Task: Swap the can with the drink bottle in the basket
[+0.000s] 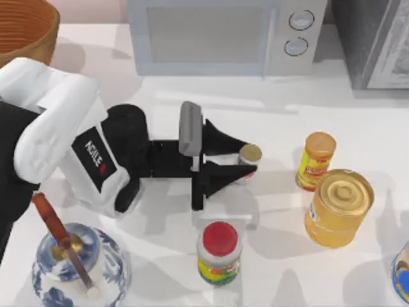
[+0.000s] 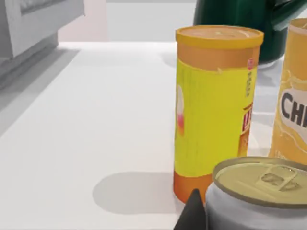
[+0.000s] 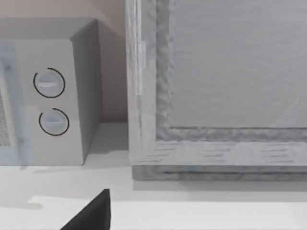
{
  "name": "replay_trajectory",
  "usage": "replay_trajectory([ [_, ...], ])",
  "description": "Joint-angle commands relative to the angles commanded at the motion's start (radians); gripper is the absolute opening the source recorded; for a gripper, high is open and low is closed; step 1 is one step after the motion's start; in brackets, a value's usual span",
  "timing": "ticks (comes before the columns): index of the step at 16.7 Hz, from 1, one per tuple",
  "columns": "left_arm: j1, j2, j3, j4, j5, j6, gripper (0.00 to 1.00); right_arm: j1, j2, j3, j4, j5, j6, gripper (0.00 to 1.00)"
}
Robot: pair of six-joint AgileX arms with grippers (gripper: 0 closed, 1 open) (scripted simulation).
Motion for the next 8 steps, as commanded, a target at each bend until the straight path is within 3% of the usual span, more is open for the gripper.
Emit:
replay_trajectory([
  [8, 0.000, 0.000, 0.000, 0.000, 0.000, 0.000, 0.83, 0.000, 0.000, 0.000, 0.000, 0.000, 0.000, 1.00],
])
